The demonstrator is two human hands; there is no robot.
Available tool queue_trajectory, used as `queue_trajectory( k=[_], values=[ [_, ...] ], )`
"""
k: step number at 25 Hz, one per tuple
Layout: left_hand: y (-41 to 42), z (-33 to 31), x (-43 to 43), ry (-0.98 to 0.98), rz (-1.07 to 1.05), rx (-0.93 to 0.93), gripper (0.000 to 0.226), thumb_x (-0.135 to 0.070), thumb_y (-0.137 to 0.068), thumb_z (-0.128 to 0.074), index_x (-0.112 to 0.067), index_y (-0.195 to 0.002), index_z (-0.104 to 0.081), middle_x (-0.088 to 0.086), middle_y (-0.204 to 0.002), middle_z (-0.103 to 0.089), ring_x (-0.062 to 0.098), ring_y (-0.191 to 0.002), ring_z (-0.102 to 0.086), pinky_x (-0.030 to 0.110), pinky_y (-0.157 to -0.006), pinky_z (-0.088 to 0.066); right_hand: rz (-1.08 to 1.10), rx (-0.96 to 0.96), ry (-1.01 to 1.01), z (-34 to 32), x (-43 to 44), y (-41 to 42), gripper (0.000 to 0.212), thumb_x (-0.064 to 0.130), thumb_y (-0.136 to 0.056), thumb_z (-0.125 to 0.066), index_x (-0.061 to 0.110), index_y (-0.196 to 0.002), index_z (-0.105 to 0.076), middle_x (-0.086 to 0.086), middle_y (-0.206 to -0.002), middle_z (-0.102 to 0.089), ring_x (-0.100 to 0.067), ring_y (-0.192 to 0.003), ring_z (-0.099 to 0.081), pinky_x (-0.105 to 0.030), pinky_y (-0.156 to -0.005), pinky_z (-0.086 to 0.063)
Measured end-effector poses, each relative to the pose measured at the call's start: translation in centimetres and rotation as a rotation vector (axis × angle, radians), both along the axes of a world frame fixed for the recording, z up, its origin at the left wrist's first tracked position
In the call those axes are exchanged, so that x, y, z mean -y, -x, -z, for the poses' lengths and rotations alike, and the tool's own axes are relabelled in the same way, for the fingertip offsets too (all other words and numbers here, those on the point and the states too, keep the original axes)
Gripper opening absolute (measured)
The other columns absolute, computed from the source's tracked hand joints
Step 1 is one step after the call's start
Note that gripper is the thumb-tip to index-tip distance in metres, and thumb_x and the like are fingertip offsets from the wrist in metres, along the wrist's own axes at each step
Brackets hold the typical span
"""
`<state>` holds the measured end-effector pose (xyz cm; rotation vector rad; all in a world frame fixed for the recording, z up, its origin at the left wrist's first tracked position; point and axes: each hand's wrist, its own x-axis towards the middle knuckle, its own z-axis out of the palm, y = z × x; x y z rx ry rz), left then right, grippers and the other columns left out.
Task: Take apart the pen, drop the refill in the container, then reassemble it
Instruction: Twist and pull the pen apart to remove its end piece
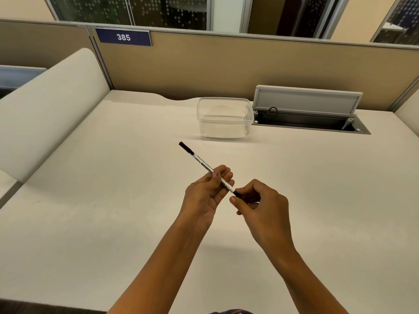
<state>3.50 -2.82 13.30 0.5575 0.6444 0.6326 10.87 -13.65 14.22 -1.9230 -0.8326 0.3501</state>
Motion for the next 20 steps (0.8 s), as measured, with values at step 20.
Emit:
queue_trajectory(
  k=[20],
  values=[
    [0.0,-1.0,-1.1,-0.030,0.056,0.004,0.018,-0.002,-0.092,-0.051,-0.002,-0.090,-0.069,0.005,-0.083,-0.077,0.015,-0.078,-0.074,0.024,-0.063,-0.058,-0.159,-0.334,0.032,-1.5,-0.3,-1.9,0.016,0.023,-0.077,-0.077,0.024,-0.091,-0.070,0.005,-0.085,-0.074,-0.011,-0.077,-0.072,-0.019,-0.070,-0.058]
  ],
)
